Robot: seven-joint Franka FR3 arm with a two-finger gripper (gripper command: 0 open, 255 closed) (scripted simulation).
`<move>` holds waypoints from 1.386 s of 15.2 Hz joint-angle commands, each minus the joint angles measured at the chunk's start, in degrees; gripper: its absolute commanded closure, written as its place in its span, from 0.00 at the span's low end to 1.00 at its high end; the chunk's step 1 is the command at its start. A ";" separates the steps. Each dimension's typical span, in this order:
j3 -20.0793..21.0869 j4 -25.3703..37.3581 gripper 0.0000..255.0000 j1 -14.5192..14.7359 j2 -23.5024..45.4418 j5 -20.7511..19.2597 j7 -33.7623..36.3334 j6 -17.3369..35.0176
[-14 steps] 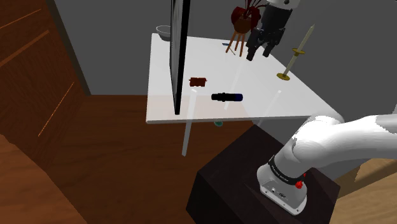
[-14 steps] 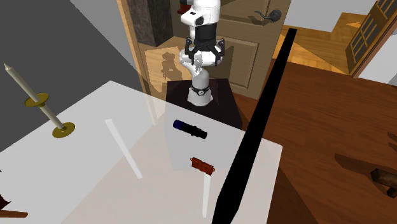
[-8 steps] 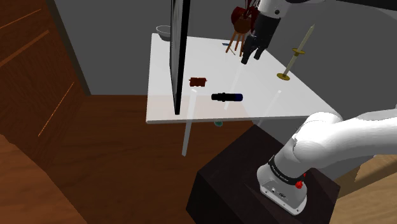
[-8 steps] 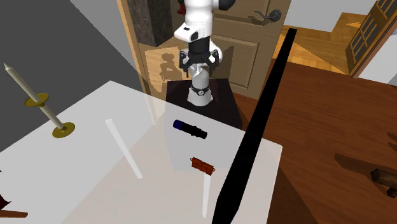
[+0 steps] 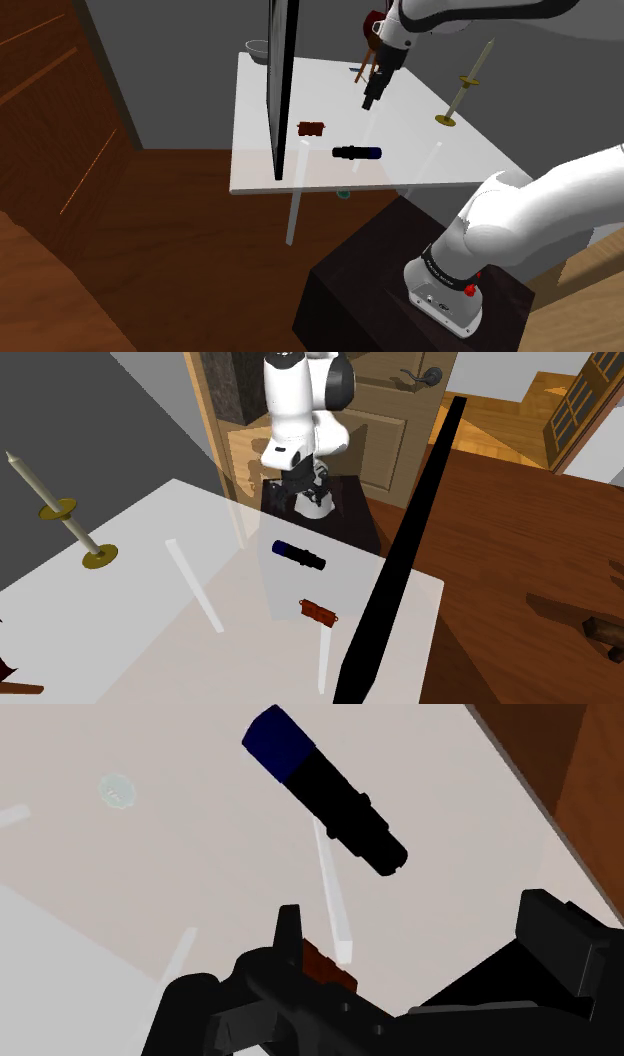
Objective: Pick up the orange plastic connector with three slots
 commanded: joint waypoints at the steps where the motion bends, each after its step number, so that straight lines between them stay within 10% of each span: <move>1: -2.00 1.15 0.00 1.49 4.49 0.96 -5.52 3.35; 10: -7.66 10.72 0.00 6.20 25.12 10.68 -31.15 11.97; 21: -4.69 22.95 0.00 5.03 44.50 21.40 -52.16 15.31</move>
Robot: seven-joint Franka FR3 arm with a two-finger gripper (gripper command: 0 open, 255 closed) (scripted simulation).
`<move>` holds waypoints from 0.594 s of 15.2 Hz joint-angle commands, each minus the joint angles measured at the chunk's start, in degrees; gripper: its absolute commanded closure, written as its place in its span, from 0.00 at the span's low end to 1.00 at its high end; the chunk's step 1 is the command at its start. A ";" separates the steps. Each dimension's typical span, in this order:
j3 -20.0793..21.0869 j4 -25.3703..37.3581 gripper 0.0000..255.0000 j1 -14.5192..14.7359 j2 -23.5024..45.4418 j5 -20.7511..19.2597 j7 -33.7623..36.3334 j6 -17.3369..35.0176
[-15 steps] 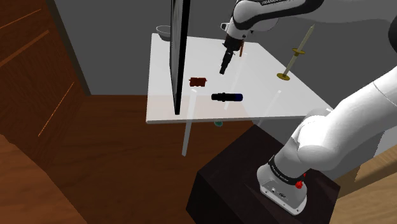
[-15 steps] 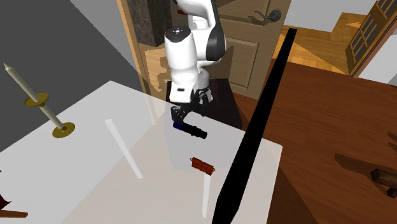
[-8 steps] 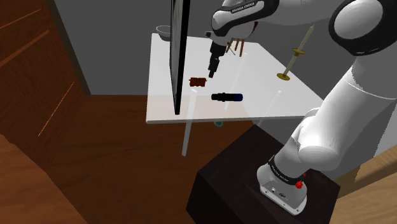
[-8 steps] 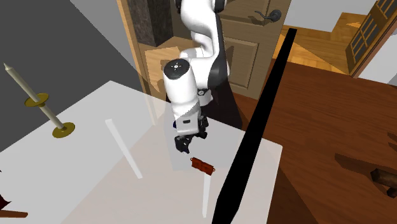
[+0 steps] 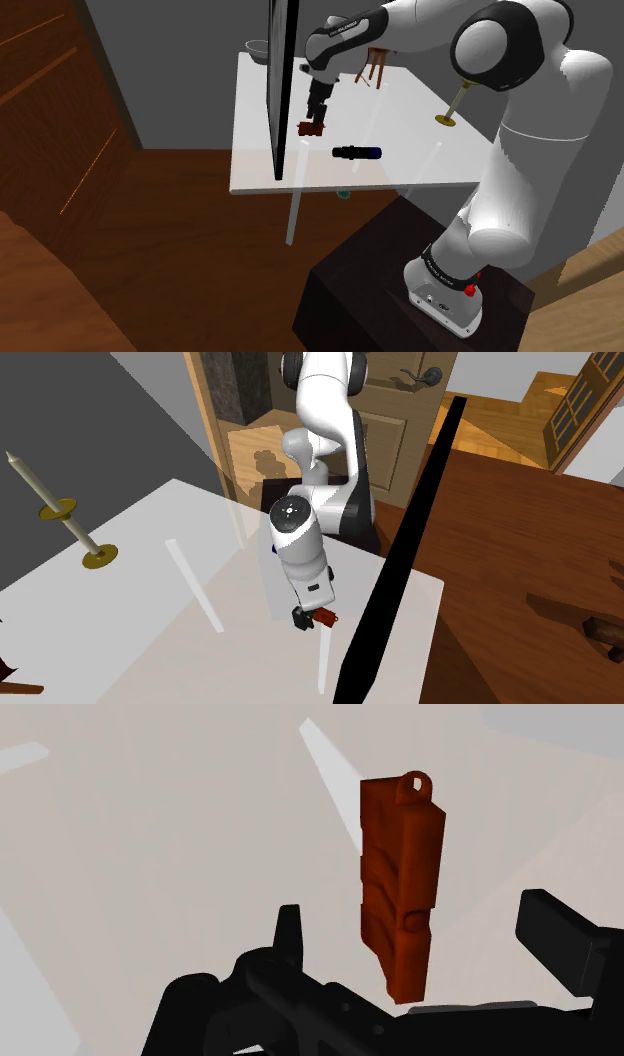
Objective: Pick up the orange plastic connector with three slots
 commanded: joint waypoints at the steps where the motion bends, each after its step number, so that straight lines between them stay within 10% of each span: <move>1: 0.24 -0.44 0.00 -0.11 0.82 0.55 -0.72 1.17; 7: 0.60 -1.31 0.00 -0.32 2.30 1.51 -1.59 3.34; 8: 0.61 -1.24 1.00 -0.32 2.34 1.52 -1.56 3.30; 9: 0.60 -1.25 1.00 -0.32 2.33 1.51 -1.57 3.30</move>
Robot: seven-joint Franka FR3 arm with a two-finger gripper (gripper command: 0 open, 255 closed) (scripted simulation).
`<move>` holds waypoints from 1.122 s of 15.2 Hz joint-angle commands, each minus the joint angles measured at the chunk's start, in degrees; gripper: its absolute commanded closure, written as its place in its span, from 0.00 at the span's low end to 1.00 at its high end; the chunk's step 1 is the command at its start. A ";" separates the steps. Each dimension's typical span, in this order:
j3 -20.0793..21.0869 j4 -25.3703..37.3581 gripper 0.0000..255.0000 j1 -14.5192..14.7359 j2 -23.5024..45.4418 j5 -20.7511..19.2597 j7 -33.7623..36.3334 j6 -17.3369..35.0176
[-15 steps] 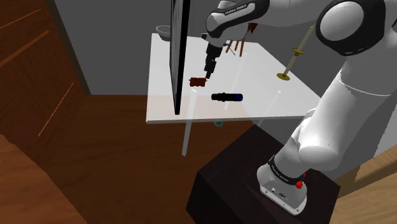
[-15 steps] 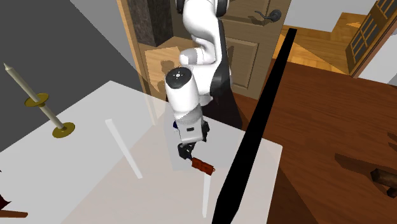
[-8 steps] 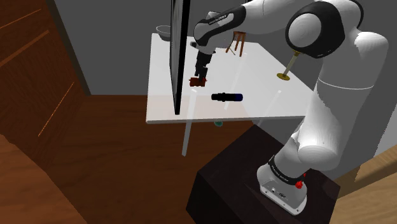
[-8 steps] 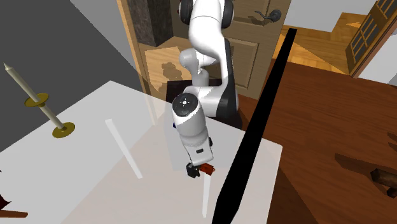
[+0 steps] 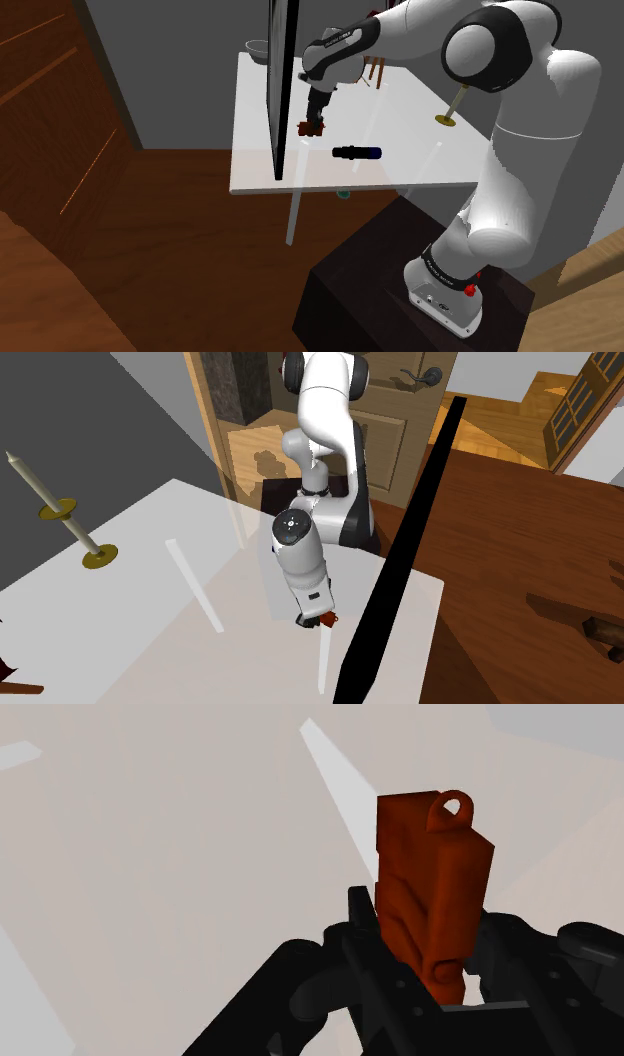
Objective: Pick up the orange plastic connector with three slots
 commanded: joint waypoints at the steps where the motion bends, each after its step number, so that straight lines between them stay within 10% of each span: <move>1: 0.00 -0.01 1.00 -0.01 0.02 0.02 -0.02 0.03; 17: -0.79 2.45 1.00 0.45 -3.50 -2.26 2.08 -5.49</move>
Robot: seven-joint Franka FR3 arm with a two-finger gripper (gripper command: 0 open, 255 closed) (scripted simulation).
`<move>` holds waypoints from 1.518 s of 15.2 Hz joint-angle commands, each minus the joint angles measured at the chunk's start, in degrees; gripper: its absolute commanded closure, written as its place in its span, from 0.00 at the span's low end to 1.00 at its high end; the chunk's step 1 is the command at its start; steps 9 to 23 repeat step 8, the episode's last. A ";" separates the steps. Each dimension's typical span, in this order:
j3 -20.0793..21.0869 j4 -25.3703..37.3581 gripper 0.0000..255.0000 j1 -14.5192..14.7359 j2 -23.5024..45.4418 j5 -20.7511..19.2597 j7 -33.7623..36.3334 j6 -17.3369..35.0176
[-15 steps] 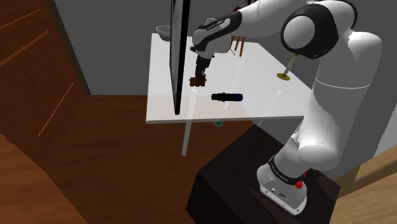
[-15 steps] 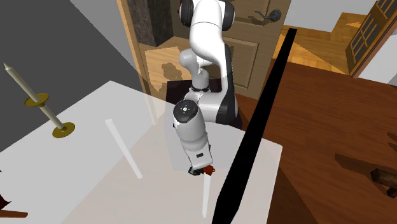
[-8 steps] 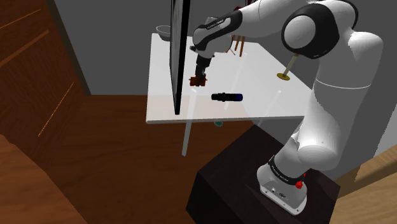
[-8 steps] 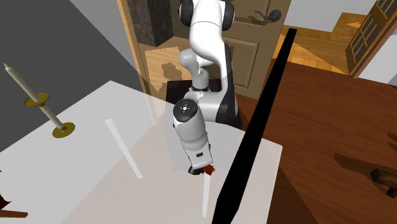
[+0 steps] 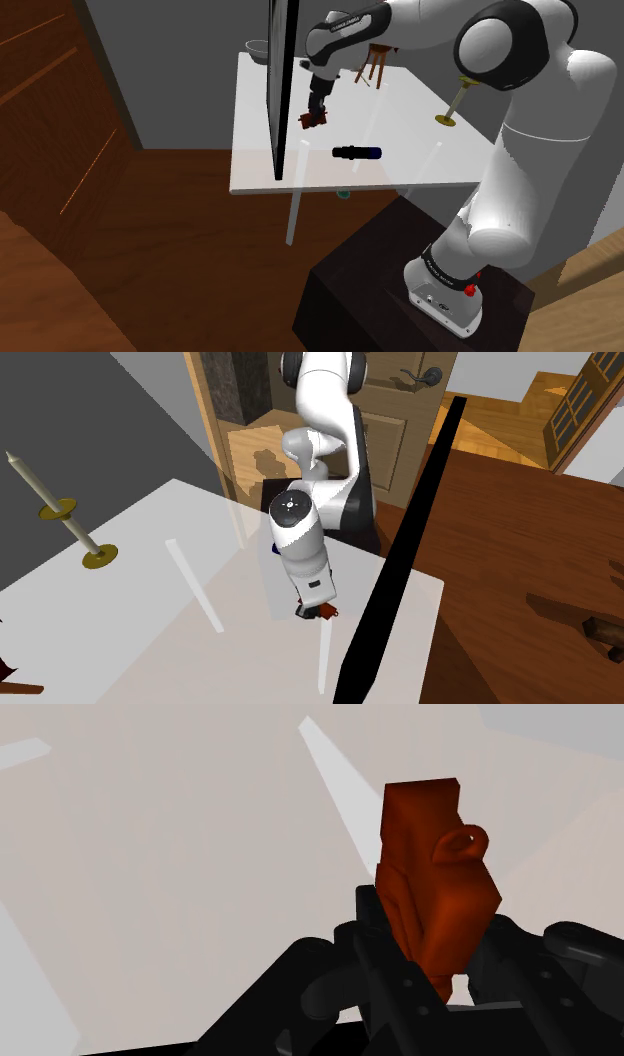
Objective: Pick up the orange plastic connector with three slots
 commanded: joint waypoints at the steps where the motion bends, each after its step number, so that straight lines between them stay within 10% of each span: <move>1: -0.17 0.85 1.00 0.02 -0.66 -0.46 0.41 -1.45; 23: -0.46 2.84 1.00 0.16 -2.24 -1.51 1.47 -4.80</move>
